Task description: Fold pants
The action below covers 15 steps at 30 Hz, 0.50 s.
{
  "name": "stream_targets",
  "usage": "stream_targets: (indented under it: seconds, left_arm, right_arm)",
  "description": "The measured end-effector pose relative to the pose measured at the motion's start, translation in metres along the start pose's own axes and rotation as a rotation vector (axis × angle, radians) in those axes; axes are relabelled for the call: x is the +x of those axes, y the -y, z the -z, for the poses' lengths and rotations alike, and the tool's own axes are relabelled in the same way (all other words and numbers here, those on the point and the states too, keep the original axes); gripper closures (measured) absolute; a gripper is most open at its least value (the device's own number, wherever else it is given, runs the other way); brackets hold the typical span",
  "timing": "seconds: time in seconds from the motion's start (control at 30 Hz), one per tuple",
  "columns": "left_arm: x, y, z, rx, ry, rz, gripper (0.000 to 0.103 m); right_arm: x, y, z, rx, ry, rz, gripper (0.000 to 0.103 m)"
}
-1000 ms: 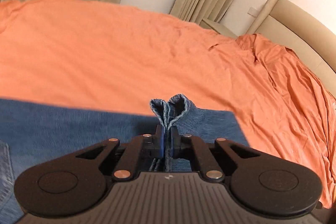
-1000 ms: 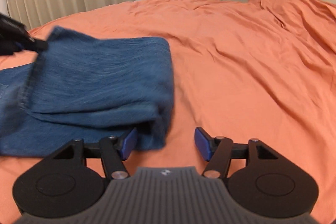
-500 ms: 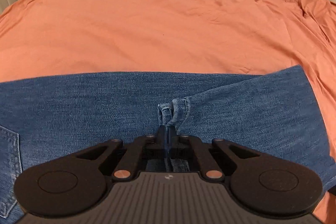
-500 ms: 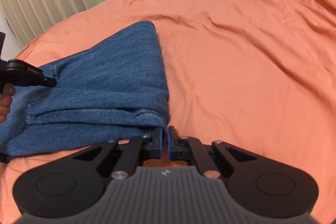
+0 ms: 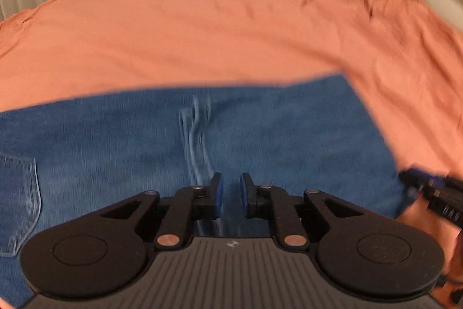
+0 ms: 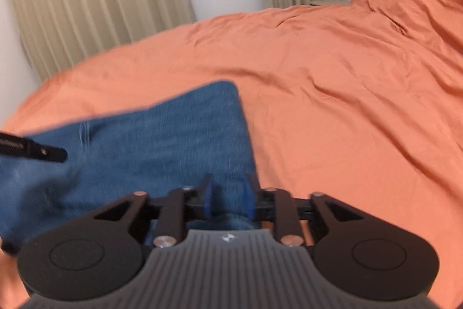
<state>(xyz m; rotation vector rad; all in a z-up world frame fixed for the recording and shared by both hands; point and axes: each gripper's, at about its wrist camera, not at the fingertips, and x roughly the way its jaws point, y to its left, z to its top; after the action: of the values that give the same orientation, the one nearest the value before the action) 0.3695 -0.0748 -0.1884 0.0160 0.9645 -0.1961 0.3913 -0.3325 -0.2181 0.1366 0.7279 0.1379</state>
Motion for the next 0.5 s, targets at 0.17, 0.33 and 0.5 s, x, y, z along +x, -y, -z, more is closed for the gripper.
stream_targets:
  seconds: [0.17, 0.33, 0.5]
  left_arm:
    - [0.022, -0.001, 0.026, 0.045, -0.071, -0.089, 0.086]
    - [0.023, 0.010, 0.021, 0.074, -0.080, -0.126, 0.086]
    - [-0.004, 0.004, 0.015, 0.054, -0.008, -0.099, 0.085]
  right_arm:
    - [0.017, 0.000, 0.018, -0.027, -0.074, -0.005, 0.078]
    - [0.016, -0.002, 0.018, -0.062, -0.074, 0.018, 0.078]
    - [-0.013, 0.010, 0.009, 0.007, -0.073, 0.021, 0.072]
